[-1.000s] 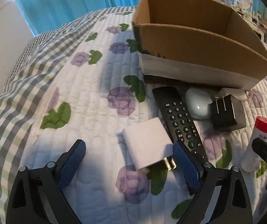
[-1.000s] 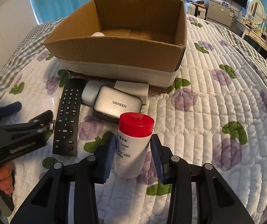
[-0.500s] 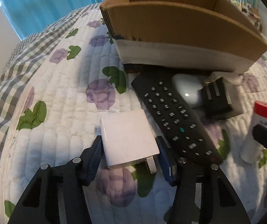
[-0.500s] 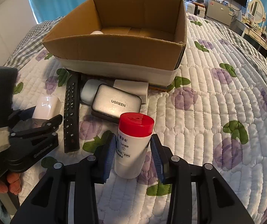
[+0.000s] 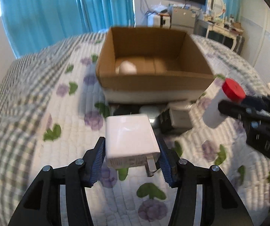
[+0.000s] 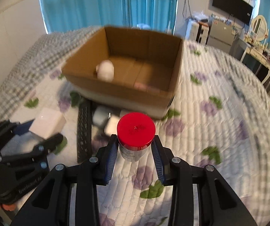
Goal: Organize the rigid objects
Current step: 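Lower the white charger into the box with the left tool while the right tool drops the bottle in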
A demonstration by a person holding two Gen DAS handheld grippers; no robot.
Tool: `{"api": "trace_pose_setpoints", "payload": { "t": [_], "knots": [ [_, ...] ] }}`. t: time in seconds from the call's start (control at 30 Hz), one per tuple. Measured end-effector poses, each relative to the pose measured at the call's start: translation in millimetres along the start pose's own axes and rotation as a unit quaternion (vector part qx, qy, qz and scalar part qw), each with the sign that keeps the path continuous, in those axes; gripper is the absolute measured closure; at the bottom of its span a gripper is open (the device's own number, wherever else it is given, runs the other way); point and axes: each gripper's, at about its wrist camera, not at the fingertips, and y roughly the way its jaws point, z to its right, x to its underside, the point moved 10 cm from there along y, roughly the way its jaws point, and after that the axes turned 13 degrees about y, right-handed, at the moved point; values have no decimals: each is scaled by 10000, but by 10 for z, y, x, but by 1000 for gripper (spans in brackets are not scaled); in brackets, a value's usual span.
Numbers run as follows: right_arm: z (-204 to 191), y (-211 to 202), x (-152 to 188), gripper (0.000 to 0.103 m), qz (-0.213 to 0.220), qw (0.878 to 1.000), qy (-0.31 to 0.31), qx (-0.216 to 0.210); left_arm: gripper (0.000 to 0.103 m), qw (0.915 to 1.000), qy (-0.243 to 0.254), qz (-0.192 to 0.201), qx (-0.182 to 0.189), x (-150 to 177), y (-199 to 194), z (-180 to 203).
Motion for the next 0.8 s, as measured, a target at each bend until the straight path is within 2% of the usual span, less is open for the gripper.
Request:
{"api": "trace_pose_setpoints", "payload": {
  "t": [0.23,0.4,0.5,0.63,0.8],
  "knots": [
    [-63,-486,-699,67,570,9982,-168,-3,52,9985,72,535,123,-618,-261,-89],
    [-74,-550,-1120,67,739,9970,-199,-99,52,9970,7,754,144,-1094,-215,-156],
    [-55,-450,-1324,67,722,9971,-155,-177,52,9963,112,851,99,-1347,-82,-161],
    [27,-246,-1509,67,657,9976,-149,-142,52,9966,96,817,-35,-1588,327,-190],
    [191,75,-1659,67,553,9984,-99,-111,52,9983,-66,562,142,-1595,858,-143]
  ]
}}
